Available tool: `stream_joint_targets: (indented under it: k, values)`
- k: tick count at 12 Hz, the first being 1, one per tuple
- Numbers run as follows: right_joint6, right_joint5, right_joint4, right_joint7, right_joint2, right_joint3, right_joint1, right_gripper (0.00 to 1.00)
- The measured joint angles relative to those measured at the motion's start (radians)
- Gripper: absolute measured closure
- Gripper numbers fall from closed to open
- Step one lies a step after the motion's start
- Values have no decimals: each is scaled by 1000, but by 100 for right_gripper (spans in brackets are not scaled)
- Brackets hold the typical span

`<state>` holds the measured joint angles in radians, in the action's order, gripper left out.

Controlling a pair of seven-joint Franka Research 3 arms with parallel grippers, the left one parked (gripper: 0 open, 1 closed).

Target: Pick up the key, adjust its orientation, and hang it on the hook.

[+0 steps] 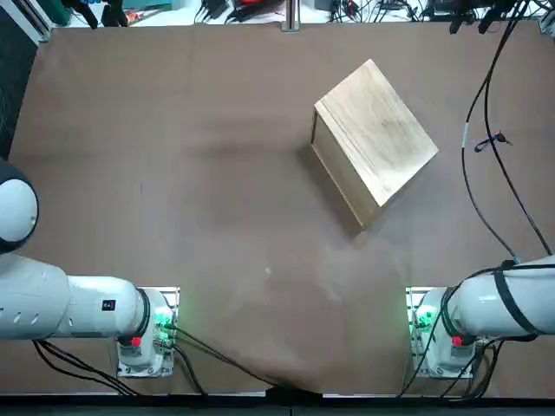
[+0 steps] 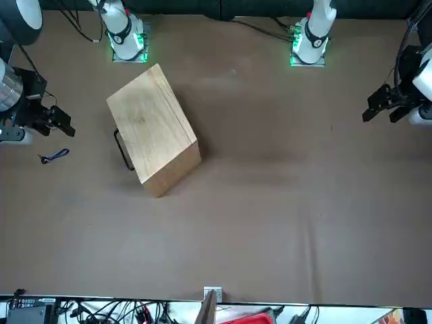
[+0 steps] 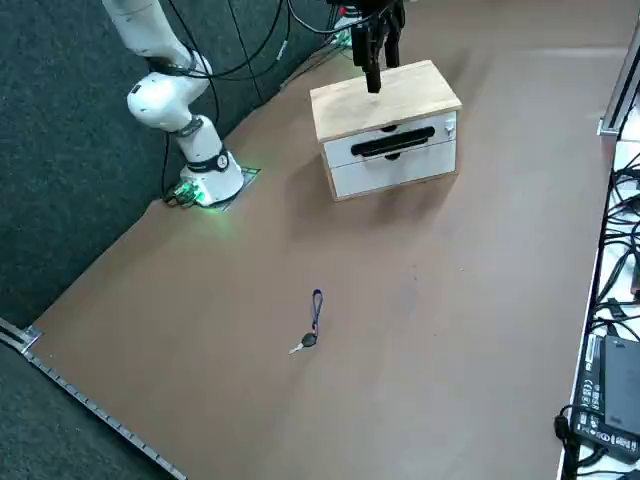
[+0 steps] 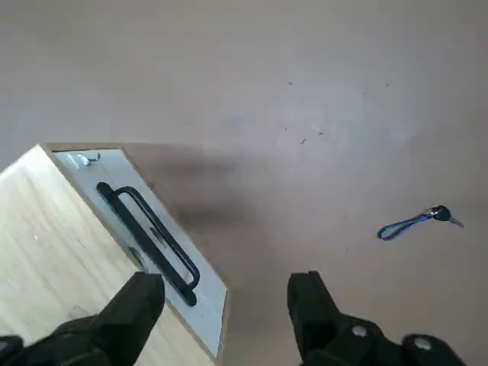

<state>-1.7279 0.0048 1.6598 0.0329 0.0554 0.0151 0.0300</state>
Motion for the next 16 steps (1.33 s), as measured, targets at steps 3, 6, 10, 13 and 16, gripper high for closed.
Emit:
stream_joint_targets:
  k: [3,6,10,13,16]
  values:
    - [0,0,0,0,0,0,0,0]
    - [0,0,0,0,0,0,0,0]
    - [0,0,0,0,0,0,0,0]
    - [0,0,0,0,0,0,0,0]
    - [0,0,0,0,0,0,0,0]
